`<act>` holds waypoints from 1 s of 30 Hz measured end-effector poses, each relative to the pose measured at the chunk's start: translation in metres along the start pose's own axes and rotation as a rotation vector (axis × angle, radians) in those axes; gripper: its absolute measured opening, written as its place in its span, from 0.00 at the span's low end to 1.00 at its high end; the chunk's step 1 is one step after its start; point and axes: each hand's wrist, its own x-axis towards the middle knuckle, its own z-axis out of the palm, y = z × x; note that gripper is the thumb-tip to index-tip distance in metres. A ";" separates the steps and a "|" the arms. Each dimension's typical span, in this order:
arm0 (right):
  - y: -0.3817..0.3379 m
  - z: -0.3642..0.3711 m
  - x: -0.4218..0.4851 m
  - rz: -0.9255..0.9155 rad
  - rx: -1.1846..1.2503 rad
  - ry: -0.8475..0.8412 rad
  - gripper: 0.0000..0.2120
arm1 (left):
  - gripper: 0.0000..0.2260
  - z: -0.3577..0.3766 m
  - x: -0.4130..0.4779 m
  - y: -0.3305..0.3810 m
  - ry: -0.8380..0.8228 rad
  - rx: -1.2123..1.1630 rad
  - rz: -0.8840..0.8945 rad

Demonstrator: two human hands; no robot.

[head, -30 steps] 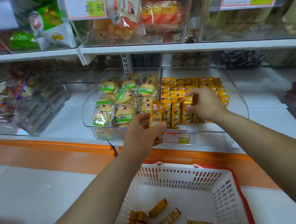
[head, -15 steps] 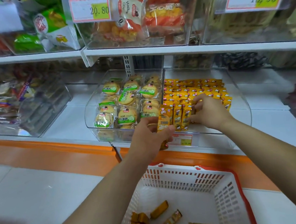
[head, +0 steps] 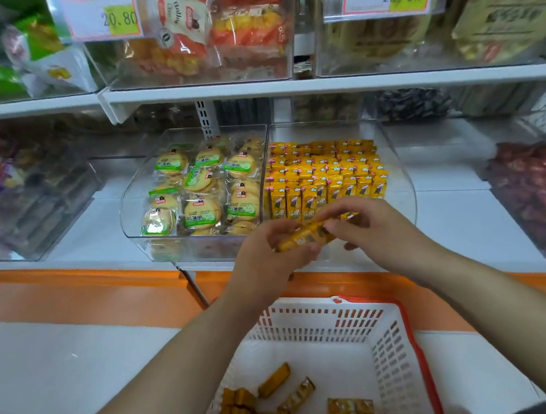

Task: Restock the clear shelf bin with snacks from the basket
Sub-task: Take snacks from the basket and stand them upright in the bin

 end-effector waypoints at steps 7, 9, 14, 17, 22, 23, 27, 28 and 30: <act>0.011 0.004 -0.005 0.073 -0.072 -0.136 0.06 | 0.16 0.002 0.009 0.005 0.054 -0.180 -0.055; 0.011 0.006 -0.003 0.079 -0.053 -0.078 0.05 | 0.15 0.002 0.009 0.006 0.021 -0.164 -0.040; 0.006 0.005 0.003 0.038 0.120 -0.002 0.19 | 0.12 0.002 0.010 0.007 -0.047 -0.064 0.060; 0.000 0.002 0.011 -0.026 0.015 0.010 0.16 | 0.13 0.001 0.011 0.008 -0.047 0.064 0.146; -0.003 -0.028 0.042 -0.040 -0.059 0.233 0.16 | 0.20 -0.017 0.025 0.003 0.188 0.412 0.272; 0.002 -0.033 0.050 -0.036 -0.154 0.269 0.16 | 0.22 -0.022 0.029 0.000 0.253 0.503 0.284; 0.033 -0.023 0.080 0.019 -0.465 0.313 0.15 | 0.30 -0.034 0.039 -0.014 0.290 0.734 0.202; 0.040 -0.017 0.086 0.028 -0.496 0.313 0.15 | 0.29 -0.033 0.041 -0.017 0.254 0.795 0.173; 0.053 -0.006 0.096 0.033 -0.541 0.326 0.16 | 0.26 -0.030 0.044 -0.023 0.199 0.928 0.150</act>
